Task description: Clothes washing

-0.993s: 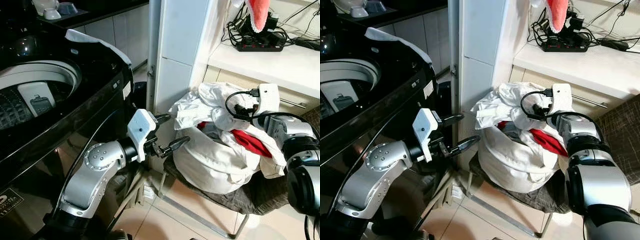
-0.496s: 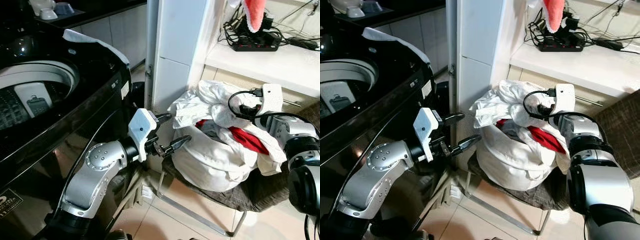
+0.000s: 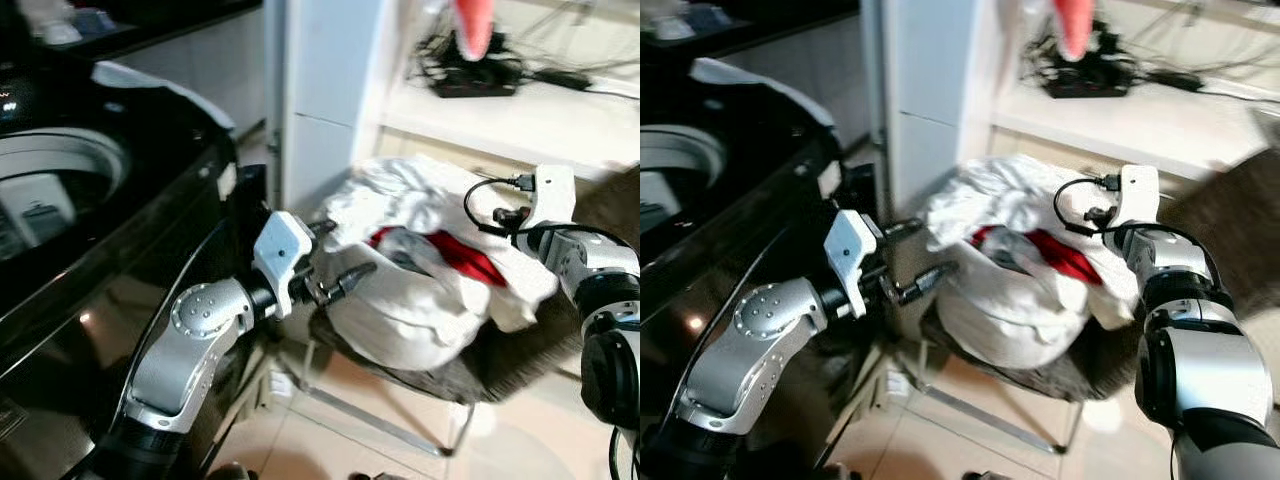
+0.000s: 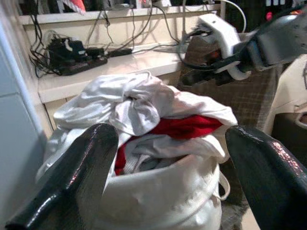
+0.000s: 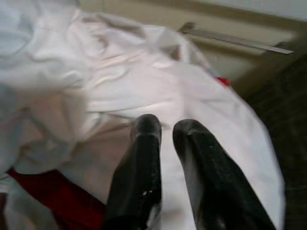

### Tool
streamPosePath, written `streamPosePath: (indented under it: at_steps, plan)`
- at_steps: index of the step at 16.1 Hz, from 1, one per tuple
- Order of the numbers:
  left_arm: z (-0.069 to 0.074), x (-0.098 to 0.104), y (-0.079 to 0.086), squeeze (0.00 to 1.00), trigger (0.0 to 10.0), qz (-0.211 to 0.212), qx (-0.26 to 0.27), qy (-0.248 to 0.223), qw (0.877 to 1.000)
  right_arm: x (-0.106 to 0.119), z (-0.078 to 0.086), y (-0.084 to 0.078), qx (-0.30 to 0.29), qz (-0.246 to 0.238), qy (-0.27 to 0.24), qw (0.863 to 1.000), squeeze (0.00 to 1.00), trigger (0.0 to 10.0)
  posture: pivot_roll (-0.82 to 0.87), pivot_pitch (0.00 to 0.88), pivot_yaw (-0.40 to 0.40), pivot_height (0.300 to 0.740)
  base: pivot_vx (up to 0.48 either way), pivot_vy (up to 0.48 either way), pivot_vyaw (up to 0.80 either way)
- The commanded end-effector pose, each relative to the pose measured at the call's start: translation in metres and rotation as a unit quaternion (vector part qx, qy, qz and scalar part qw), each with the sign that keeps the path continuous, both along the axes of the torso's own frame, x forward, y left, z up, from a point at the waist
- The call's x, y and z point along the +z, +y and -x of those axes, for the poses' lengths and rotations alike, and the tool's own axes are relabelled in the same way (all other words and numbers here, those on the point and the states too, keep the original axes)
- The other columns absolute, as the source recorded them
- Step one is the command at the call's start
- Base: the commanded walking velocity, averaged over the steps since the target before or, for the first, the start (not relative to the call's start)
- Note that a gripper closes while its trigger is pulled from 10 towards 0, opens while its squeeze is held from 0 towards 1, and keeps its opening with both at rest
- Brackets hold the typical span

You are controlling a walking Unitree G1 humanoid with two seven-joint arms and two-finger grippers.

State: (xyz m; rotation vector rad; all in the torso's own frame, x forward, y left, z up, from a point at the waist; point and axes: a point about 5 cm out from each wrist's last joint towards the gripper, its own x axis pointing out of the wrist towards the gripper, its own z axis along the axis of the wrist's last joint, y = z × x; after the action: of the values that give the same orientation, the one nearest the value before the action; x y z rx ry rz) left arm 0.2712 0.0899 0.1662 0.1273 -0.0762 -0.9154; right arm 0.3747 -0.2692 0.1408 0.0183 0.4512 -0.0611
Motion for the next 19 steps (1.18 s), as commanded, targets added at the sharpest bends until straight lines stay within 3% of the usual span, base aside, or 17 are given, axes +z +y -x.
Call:
streamPosePath:
  at_steps: [1,2,3,4,5,6,7,8,9,11,14,19]
  plan:
    - [-0.004,0.007,0.0,0.0,10.0,0.001,0.016,-0.021,1.0,0.007,0.0,-0.008,-0.01,0.016,-0.02,1.0,0.0,0.0,0.04,0.0,-0.081,0.74,0.0,0.0,0.0]
    - [-0.01,0.009,0.003,0.0,10.0,-0.003,0.064,-0.024,0.998,0.032,-0.007,-0.009,-0.009,0.066,-0.104,0.992,0.0,10.0,0.05,0.0,-0.099,0.74,0.0,0.0,0.0]
    - [-0.017,0.017,0.011,0.0,10.0,0.033,0.145,-0.052,0.988,0.082,-0.009,-0.011,-0.037,0.081,-0.271,0.958,0.0,10.0,0.06,0.0,-0.104,0.74,0.0,0.0,0.0]
    - [-0.019,0.017,0.016,0.0,10.0,0.044,0.182,-0.053,0.981,0.095,-0.003,-0.008,-0.042,0.089,-0.316,0.944,0.0,10.0,0.06,0.0,-0.099,0.74,0.0,0.0,0.0]
    - [-0.019,0.016,0.018,0.0,10.0,0.045,0.19,-0.05,0.98,0.098,0.0,-0.007,-0.041,0.09,-0.326,0.94,0.0,10.0,0.06,0.0,-0.099,0.74,0.0,0.0,0.0]
    - [-0.02,0.011,0.022,0.0,10.0,0.05,0.217,-0.035,0.974,0.103,0.014,0.012,-0.014,0.069,-0.359,0.931,0.0,10.0,0.03,0.0,-0.073,0.74,0.0,0.0,0.0]
    - [-0.02,0.009,0.022,0.0,10.0,0.056,0.224,-0.024,0.973,0.104,0.02,0.02,0.0,0.058,-0.37,0.927,0.0,10.0,0.03,0.0,-0.069,0.74,0.0,0.0,0.0]
    - [-0.018,0.005,0.02,0.0,10.0,0.048,0.221,-0.015,0.974,0.097,0.037,0.045,0.055,0.041,-0.374,0.925,0.0,10.0,0.01,0.0,-0.052,0.74,0.0,0.0,0.0]
    - [-0.018,0.002,0.018,0.0,10.0,0.031,0.23,-0.024,0.972,0.082,0.047,0.06,0.086,0.038,-0.353,0.931,0.0,10.0,0.0,0.0,-0.045,0.74,0.0,0.0,0.0]
    - [-0.022,0.001,0.018,0.0,10.0,0.035,0.268,-0.041,0.962,0.045,0.074,0.08,0.099,0.02,-0.304,0.947,0.0,10.0,-0.01,0.0,-0.039,0.74,0.0,0.0,0.0]
    - [-0.019,0.006,0.013,0.0,10.0,0.037,0.245,-0.057,0.967,0.032,0.095,0.093,0.114,0.015,-0.26,0.959,0.0,10.0,-0.01,0.0,-0.048,0.74,0.0,0.0,0.0]
    - [-0.019,0.004,0.007,0.0,10.0,0.035,0.249,-0.061,0.966,0.03,0.1,0.093,0.102,-0.004,-0.232,0.967,0.0,10.0,-0.01,0.0,-0.054,0.74,0.278,0.0,-0.13]
